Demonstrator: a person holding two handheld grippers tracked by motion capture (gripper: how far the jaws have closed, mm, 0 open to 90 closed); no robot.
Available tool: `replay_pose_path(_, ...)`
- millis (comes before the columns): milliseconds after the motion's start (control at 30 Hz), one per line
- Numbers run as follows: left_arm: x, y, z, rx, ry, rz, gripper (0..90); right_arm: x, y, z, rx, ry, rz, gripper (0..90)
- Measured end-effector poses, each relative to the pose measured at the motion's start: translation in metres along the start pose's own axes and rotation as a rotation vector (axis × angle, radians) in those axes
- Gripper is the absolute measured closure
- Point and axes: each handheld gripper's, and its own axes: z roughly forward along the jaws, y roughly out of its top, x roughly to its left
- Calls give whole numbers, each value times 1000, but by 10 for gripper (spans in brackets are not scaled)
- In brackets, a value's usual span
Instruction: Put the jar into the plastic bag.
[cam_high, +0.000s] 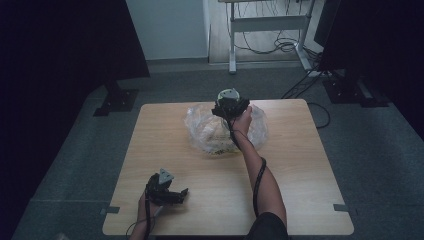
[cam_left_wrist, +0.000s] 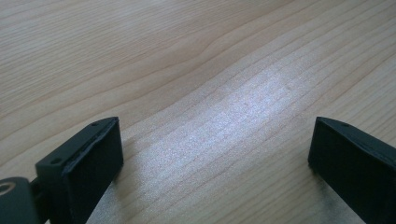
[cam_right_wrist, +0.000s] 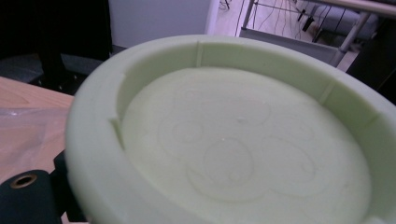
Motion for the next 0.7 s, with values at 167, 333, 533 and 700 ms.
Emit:
replay_pose_path(167,0,0,0,1,-1,-1,26,-11,-3,-3,5,24,15,82)
replay_pose_path(333,0,0,0,0,2,1,26,-11,-3,-5,13,25,8,80)
replay_pose_path(533,0,0,0,-1,3,3,26,-11,-2,-6,49,25,-11,54)
replay_pose_path(700,0,0,0,0,0,5,26,-14,2,-20,34,45,20,31)
